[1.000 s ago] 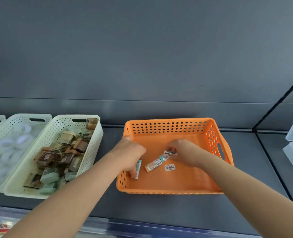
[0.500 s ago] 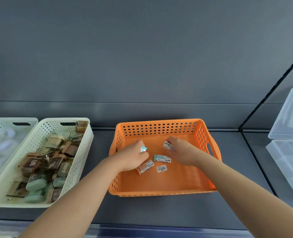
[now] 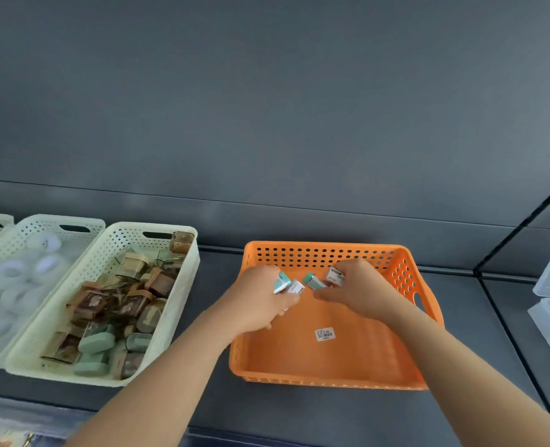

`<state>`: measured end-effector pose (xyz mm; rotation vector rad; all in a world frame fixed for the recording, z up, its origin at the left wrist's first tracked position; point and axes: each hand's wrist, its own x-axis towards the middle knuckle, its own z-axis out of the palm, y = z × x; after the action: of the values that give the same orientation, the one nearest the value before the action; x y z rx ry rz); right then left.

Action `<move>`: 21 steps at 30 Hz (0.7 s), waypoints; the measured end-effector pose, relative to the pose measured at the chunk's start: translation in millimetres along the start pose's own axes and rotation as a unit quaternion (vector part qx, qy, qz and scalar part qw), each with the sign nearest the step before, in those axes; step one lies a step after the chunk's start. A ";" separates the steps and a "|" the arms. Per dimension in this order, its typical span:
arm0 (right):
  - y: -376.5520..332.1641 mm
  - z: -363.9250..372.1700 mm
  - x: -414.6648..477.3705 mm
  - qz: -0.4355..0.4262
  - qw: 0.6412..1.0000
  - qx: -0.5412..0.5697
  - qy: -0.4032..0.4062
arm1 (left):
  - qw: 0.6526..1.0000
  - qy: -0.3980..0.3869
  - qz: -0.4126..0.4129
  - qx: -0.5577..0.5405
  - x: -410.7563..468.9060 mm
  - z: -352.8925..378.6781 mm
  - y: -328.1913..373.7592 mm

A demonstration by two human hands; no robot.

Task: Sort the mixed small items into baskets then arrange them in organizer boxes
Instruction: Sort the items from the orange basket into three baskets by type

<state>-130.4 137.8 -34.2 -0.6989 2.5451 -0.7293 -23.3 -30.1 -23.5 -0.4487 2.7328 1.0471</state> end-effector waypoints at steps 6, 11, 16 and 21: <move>-100.5 10.3 9.3 -0.078 0.990 0.118 0.027 | 0.973 0.199 -0.024 -0.114 -52.5 -82.3 -58.6; -210.1 68.5 28.9 -0.140 0.985 0.100 -0.011 | 0.949 0.260 -0.081 -0.160 -97.8 -143.8 -154.2; -324.9 152.4 48.9 -0.156 0.982 0.107 -0.031 | 0.936 0.294 -0.121 -0.150 -139.1 -213.1 -265.1; -431.2 239.5 76.6 -0.150 0.981 0.117 -0.038 | 0.929 0.309 -0.183 -0.090 -172.3 -285.1 -381.4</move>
<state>78.7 -313.4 8.4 -1.0179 2.2600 -1.0588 251.3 -455.0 -3.4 -1.4807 2.8630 1.2072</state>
